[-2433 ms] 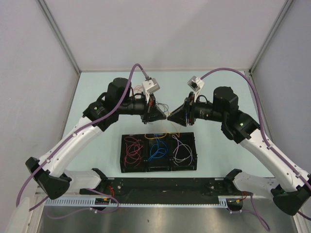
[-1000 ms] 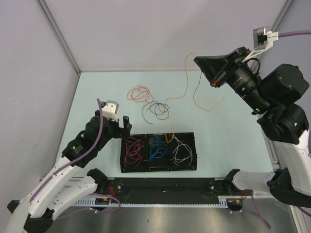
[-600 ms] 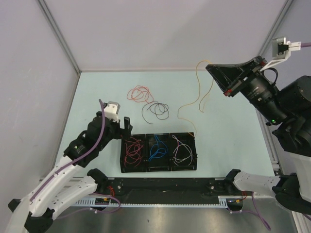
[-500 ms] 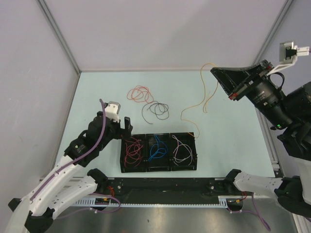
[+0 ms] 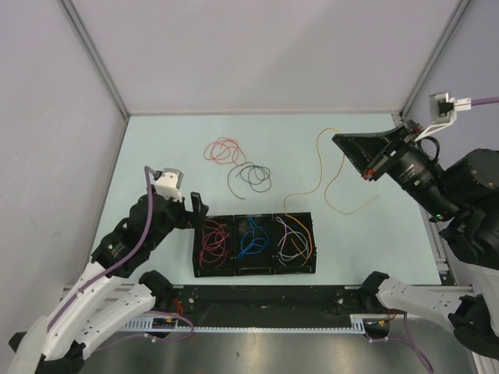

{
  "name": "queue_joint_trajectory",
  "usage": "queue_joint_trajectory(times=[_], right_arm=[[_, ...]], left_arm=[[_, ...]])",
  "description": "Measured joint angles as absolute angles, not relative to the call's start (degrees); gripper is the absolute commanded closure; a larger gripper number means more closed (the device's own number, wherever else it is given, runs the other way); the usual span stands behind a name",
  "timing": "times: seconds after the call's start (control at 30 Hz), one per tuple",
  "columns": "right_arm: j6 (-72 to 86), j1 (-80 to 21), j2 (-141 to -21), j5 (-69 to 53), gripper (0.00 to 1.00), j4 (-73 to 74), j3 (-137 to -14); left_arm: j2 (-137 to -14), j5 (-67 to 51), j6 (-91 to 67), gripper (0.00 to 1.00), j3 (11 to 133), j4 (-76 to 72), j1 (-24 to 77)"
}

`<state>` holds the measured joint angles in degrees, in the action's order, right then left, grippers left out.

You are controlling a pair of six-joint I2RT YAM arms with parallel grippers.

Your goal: Untangle the cables

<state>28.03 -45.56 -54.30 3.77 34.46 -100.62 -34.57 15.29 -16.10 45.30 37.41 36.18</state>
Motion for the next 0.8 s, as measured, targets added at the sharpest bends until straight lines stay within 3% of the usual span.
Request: queue_joint_trajectory(times=[0.33,0.8], right_arm=[[33.41,-45.91,-49.69,3.70,1.00,33.15,-81.71],[39.07,-49.39,-48.42,5.63,1.00,32.53,-71.68]], left_arm=[[-33.58,14.61,-16.80,0.02,44.73,37.47,36.97],[-34.04,14.61,-17.10,0.02,44.21,37.45,37.36]])
